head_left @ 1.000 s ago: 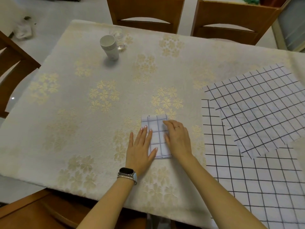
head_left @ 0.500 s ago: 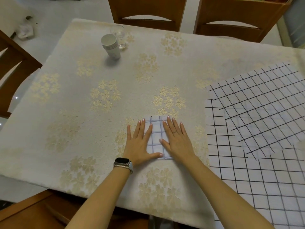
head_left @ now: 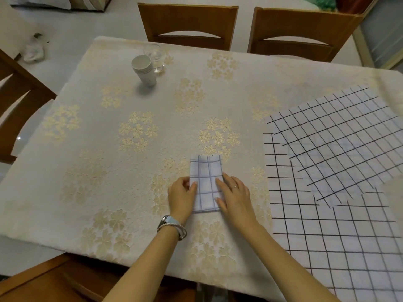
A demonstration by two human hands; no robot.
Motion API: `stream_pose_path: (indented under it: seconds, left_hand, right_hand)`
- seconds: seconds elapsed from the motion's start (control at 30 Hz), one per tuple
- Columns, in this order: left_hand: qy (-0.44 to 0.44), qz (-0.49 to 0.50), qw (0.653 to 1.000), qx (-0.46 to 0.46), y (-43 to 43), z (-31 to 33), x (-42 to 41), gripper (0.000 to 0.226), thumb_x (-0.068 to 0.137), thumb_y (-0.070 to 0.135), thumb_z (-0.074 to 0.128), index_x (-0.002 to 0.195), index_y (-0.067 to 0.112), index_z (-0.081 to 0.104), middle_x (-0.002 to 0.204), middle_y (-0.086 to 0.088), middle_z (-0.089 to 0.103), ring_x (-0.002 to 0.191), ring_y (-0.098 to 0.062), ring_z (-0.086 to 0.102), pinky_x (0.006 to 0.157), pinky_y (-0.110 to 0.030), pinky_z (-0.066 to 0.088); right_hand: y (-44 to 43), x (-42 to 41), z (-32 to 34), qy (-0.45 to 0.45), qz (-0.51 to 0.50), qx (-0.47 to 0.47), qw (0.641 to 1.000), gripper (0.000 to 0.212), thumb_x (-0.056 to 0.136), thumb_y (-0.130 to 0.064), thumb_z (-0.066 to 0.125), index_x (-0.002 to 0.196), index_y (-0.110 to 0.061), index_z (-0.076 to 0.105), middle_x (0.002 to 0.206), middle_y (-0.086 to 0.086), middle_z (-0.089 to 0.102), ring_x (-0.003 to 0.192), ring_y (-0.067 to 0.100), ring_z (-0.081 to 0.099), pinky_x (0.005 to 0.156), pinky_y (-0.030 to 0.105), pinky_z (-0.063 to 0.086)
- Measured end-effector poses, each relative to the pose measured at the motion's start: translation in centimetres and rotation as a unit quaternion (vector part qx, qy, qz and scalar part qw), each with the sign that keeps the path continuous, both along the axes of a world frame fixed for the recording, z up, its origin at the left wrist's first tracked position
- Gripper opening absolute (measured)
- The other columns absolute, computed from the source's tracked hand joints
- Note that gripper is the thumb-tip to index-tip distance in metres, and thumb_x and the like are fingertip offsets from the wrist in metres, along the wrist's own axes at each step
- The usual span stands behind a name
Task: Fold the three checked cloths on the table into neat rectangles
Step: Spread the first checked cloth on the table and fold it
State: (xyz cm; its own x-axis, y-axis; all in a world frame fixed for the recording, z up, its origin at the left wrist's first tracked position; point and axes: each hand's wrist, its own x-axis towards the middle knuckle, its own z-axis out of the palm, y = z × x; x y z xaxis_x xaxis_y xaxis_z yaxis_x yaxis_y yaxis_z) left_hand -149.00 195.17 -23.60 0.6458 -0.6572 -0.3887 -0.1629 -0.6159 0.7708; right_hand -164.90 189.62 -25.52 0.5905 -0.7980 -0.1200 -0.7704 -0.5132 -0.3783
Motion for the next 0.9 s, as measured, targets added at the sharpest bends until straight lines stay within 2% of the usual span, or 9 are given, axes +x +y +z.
stream_pose_path:
  seconds: [0.1,0.2,0.27,0.33,0.43,0.5,0.6,0.73,0.9]
  left_hand:
    - [0.044,0.019,0.999,-0.019,-0.4,0.9,-0.5,0.007,0.096,0.020,0.059,0.095,0.014,0.062,0.086,0.002,0.064,0.082,-0.019,0.062,0.069,-0.027,0.052]
    - [0.109,0.051,0.992,-0.031,-0.7,1.6,-0.9,0.011,0.098,0.018,0.055,0.098,0.009,0.060,0.086,0.001,0.062,0.079,-0.015,0.059,0.062,-0.020,0.045]
    - [0.166,0.066,0.983,-0.035,-0.6,2.2,-1.1,0.015,0.099,0.020,0.054,0.106,0.008,0.058,0.093,0.001,0.065,0.083,-0.013,0.063,0.064,-0.020,0.049]
    - [0.218,0.074,0.972,-0.040,-0.4,2.5,-1.1,0.022,0.098,0.022,0.055,0.115,0.008,0.057,0.105,-0.004,0.068,0.092,-0.017,0.067,0.073,-0.030,0.057]
    - [0.277,0.087,0.954,-0.073,0.1,3.5,-1.2,0.026,0.098,0.020,0.057,0.120,0.006,0.056,0.112,-0.011,0.069,0.099,-0.026,0.069,0.085,-0.043,0.059]
    - [0.294,0.087,0.947,-0.097,0.7,4.0,-1.2,0.025,0.097,0.017,0.058,0.119,0.006,0.056,0.109,-0.010,0.072,0.095,-0.023,0.072,0.079,-0.039,0.060]
    - [0.304,0.078,0.942,-0.116,1.8,5.0,-1.4,0.021,0.097,0.016,0.059,0.117,0.009,0.058,0.098,-0.005,0.075,0.082,-0.016,0.075,0.066,-0.030,0.059]
    - [0.257,0.061,0.957,-0.117,3.8,6.3,-1.1,0.022,0.096,0.022,0.061,0.117,0.014,0.060,0.097,-0.001,0.075,0.080,-0.012,0.074,0.065,-0.028,0.058]
    - [0.256,0.103,0.953,-0.129,7.7,8.4,0.7,0.022,0.099,0.024,0.054,0.117,0.015,0.062,0.104,-0.005,0.074,0.086,-0.017,0.073,0.067,-0.031,0.058]
  right_hand:
    - [0.1,0.0,0.4,-0.039,-0.016,0.045,0.998,0.061,0.091,-0.026,0.063,0.146,-0.017,0.040,0.156,0.007,0.035,0.141,0.030,0.031,0.112,0.045,0.030]
    - [-0.1,-0.1,1.1,-0.136,-0.080,0.132,0.979,0.065,0.093,-0.024,0.061,0.151,-0.019,0.030,0.156,0.003,0.033,0.142,0.021,0.029,0.115,0.036,0.026]
    - [-0.4,0.1,2.0,-0.237,-0.155,0.219,0.934,0.066,0.093,-0.021,0.063,0.151,-0.019,0.030,0.153,0.001,0.035,0.138,0.017,0.036,0.112,0.031,0.032]
    - [-0.6,0.2,3.1,-0.329,-0.226,0.299,0.867,0.066,0.093,-0.017,0.065,0.150,-0.019,0.030,0.152,0.002,0.036,0.134,0.017,0.042,0.107,0.029,0.038]
    - [-1.4,0.3,4.5,-0.370,-0.285,0.361,0.807,0.063,0.093,-0.018,0.065,0.147,-0.018,0.034,0.144,0.004,0.044,0.122,0.015,0.050,0.094,0.024,0.046]
    - [-1.7,0.0,5.0,-0.368,-0.302,0.420,0.772,0.060,0.092,-0.025,0.066,0.145,-0.018,0.039,0.138,0.004,0.052,0.116,0.018,0.057,0.087,0.025,0.052]
    - [-1.3,-0.3,5.8,-0.367,-0.279,0.525,0.716,0.044,0.092,-0.033,0.065,0.132,-0.015,0.057,0.122,0.008,0.069,0.107,0.025,0.069,0.089,0.042,0.057]
    - [0.2,-0.1,7.4,-0.383,-0.245,0.527,0.718,0.028,0.095,-0.023,0.061,0.122,-0.015,0.064,0.113,0.005,0.073,0.101,0.021,0.071,0.077,0.033,0.059]
    - [2.0,1.7,9.5,-0.352,-0.195,0.525,0.750,0.025,0.097,-0.022,0.058,0.122,-0.019,0.064,0.114,0.003,0.073,0.103,0.023,0.070,0.078,0.036,0.059]
